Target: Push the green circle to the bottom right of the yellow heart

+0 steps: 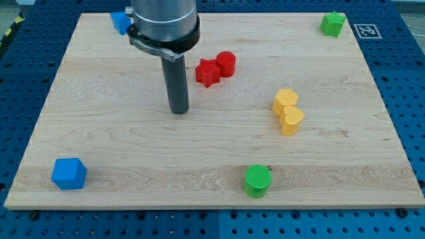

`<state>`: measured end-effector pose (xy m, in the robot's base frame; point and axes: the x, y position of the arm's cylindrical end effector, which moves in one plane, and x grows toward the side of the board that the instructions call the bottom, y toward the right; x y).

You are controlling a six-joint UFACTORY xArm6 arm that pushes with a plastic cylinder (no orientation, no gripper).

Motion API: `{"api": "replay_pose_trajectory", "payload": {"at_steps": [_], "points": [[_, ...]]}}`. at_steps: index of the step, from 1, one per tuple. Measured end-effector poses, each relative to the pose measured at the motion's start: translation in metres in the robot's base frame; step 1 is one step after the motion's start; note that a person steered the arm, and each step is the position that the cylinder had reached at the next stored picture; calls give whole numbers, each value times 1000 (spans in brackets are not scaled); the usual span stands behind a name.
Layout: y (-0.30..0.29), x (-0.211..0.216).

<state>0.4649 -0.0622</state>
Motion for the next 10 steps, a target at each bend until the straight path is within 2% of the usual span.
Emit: {"api": "replay_pose_trajectory", "payload": {"at_steps": [4, 7, 10], "points": [[2, 48], [0, 59], [7, 134]]}}
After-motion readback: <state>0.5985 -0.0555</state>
